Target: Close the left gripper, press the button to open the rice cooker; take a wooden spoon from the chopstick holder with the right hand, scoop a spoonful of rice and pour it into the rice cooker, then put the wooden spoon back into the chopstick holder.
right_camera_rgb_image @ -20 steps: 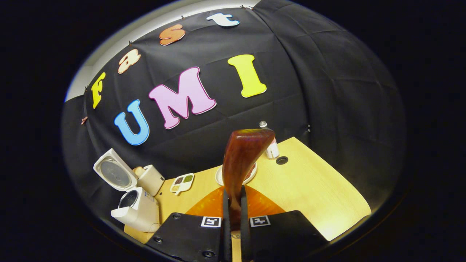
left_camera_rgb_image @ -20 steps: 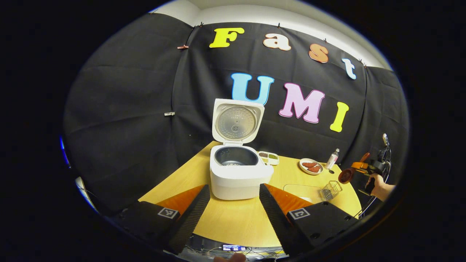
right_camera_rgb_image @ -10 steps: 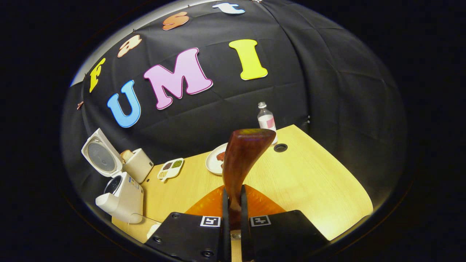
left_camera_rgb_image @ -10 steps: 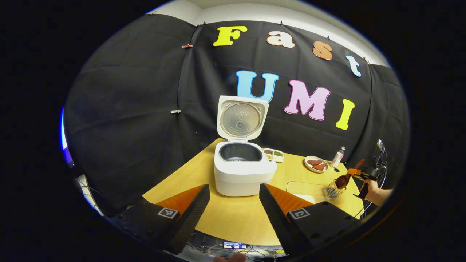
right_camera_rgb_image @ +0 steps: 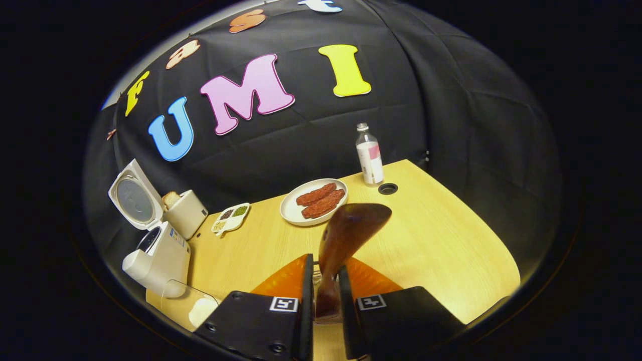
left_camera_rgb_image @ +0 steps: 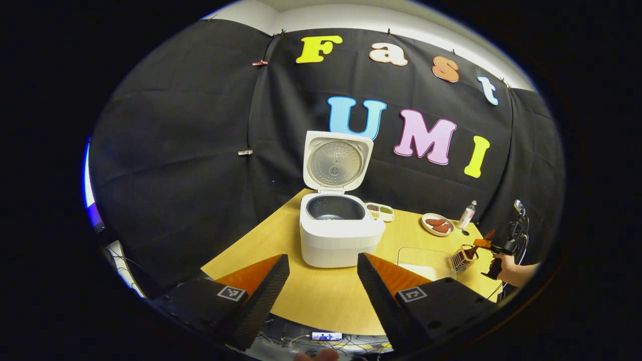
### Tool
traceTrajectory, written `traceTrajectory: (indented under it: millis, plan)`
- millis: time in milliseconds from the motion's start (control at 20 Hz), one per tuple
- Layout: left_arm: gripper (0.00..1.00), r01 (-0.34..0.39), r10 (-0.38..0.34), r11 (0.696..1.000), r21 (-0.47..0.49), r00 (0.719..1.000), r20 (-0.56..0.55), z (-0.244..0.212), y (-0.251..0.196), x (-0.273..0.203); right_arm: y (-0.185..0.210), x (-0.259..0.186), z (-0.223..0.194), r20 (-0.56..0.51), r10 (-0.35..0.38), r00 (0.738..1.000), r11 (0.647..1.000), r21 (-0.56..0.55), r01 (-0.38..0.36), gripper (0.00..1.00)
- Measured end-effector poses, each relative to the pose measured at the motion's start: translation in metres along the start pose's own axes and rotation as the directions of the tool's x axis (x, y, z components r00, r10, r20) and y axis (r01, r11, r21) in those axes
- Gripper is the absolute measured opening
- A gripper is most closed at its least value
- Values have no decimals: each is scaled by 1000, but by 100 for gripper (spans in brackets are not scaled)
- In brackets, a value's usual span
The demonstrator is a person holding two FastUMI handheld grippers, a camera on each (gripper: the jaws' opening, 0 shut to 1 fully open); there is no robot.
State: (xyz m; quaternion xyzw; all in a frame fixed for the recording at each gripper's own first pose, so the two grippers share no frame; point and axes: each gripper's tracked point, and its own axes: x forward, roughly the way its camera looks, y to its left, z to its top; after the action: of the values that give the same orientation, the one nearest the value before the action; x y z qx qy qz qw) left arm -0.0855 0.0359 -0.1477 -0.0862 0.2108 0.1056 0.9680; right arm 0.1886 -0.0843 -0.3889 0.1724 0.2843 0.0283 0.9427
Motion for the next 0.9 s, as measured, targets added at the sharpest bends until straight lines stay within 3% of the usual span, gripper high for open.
traceTrajectory:
  millis: [50, 200, 250, 400, 900]
  plan:
    - [94, 6, -6, 1000, 3, 1000, -2, -1, -1, 0, -3, -1, 1, 3, -15, 1000, 1000, 3, 15, 32]
    - [94, 22, -22, 1000, 7, 1000, 0, 1, 0, 1, -13, -14, 10, -6, -43, 999, 999, 14, 43, 81]
    - [94, 29, -29, 1000, 10, 1000, 2, 2, 0, 2, -18, -17, 10, -6, -61, 998, 998, 9, 61, 88]
    - [94, 46, -46, 998, 30, 999, 7, 5, 2, 4, -28, -31, 11, -4, -93, 996, 995, 34, 93, 97]
    - [94, 147, -150, 988, 40, 986, 70, 38, -5, 19, -7, -135, -17, 9, -102, 995, 980, 174, 98, 99]
